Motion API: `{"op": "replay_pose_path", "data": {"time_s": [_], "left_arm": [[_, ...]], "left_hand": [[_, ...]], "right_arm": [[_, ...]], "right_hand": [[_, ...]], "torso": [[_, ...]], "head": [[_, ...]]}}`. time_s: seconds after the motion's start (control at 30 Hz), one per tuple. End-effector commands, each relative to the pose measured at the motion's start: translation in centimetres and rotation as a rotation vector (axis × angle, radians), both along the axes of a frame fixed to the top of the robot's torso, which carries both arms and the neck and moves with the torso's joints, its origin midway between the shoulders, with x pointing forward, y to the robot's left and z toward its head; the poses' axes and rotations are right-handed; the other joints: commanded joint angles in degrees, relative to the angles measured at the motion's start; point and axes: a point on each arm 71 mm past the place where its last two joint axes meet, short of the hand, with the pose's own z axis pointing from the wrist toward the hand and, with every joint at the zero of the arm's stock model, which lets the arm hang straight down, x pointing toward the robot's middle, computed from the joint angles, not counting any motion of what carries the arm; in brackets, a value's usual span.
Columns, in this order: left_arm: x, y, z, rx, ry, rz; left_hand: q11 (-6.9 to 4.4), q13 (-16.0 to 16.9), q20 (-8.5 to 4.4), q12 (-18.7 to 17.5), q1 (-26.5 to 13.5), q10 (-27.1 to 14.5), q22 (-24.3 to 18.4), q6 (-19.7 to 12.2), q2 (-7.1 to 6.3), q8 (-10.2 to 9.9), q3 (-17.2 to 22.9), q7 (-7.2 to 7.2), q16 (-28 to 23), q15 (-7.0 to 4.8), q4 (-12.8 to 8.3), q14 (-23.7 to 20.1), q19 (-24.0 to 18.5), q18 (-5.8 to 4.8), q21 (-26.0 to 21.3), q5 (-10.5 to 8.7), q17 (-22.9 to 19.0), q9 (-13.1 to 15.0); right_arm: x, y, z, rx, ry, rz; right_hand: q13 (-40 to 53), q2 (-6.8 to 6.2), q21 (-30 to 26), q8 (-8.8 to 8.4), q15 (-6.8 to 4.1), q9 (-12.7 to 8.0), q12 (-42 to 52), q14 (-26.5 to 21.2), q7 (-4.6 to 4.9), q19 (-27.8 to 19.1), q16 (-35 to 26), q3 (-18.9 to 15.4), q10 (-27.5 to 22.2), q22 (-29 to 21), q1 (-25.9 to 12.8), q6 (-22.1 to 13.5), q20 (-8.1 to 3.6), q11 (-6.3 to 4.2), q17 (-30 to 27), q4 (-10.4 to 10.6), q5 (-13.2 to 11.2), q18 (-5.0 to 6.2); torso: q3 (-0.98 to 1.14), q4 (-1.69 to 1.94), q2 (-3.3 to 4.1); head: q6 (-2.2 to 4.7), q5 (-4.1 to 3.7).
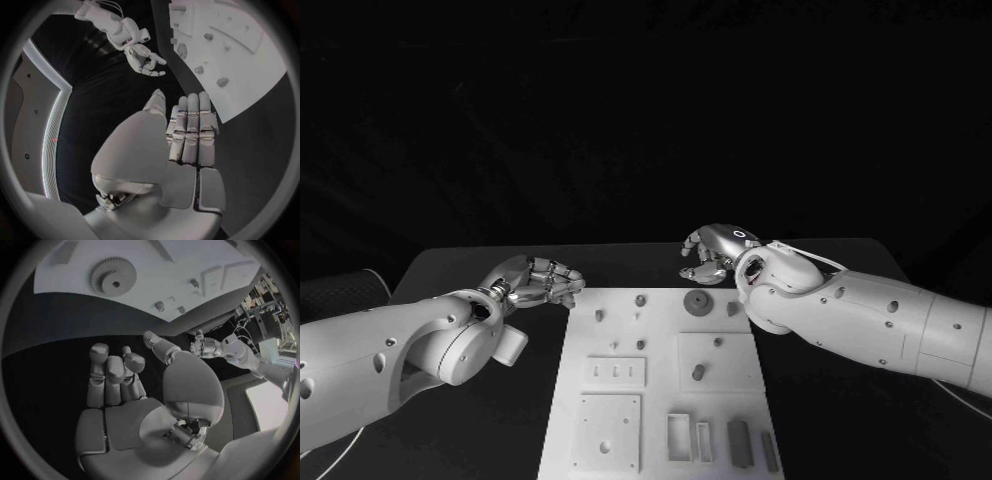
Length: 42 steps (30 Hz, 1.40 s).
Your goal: Assemble the parts on the task board
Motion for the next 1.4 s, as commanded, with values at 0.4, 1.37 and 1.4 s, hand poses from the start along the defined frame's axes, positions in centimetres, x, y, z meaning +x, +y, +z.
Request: {"op": "replay_pose_path", "data": {"time_s": [0.4, 1.37, 1.4], "left_arm": [[0.0, -0.2, 0.1, 0.001, -0.003, -0.004], [0.2, -0.1, 0.1, 0.003, -0.007, 0.001], [0.2, -0.1, 0.1, 0.003, -0.007, 0.002]], "left_hand": [[-0.04, 0.1, -0.36, -0.3, 0.2, 0.4, 0.1, 0.5, -0.22, -0.2, -0.1, -0.05, -0.4, 0.15, 0.0, 0.2, 0.0, 0.37, -0.4, 0.08, 0.1, 0.1], [-0.04, 0.2, -0.37, -0.4, 0.2, 0.5, 0.1, 0.5, -0.22, -0.3, 0.0, -0.05, -0.5, 0.14, -0.1, 0.2, 0.0, 0.37, -0.5, 0.1, 0.2, 0.1], [-0.04, 0.2, -0.37, -0.4, 0.2, 0.5, 0.1, 0.5, -0.22, -0.3, 0.0, -0.05, -0.5, 0.14, -0.1, 0.2, 0.0, 0.37, -0.5, 0.1, 0.2, 0.1]], "right_arm": [[-0.1, -1.3, -1.4, -0.037, 0.169, 0.024], [0.3, -2.4, -5.0, -0.111, 0.225, -0.01], [0.3, -2.3, -5.1, -0.112, 0.227, -0.009]], "right_hand": [[0.3, -2.4, -0.5, -5.92, 2.59, -1.8, 1.0, -2.1, 2.49, -2.0, 0.6, -4.4, -2.5, 0.9, -1.0, -12.5, 0.13, 2.76, 0.2, 0.8, 0.1, 1.8], [0.0, 0.25, 0.6, 0.63, 1.6, 2.1, 3.2, -2.2, 1.26, -2.2, 2.2, -7.3, -2.6, 1.1, 0.5, -4.3, -0.06, 1.6, -0.1, -0.1, 0.8, 1.8], [0.0, 0.28, 0.6, 0.65, 1.58, 2.1, 3.2, -2.2, 1.24, -2.2, 2.2, -7.3, -2.6, 1.0, 0.5, -4.2, -0.07, 1.58, -0.1, -0.1, 0.8, 1.8]], "torso": [[-0.02, 0.15, 0.07], [-0.2, 0.32, 0.06], [-0.22, 0.38, 0.05]], "head": [[0.19, -0.9], [-0.25, -0.64], [-0.34, -0.61]]}}
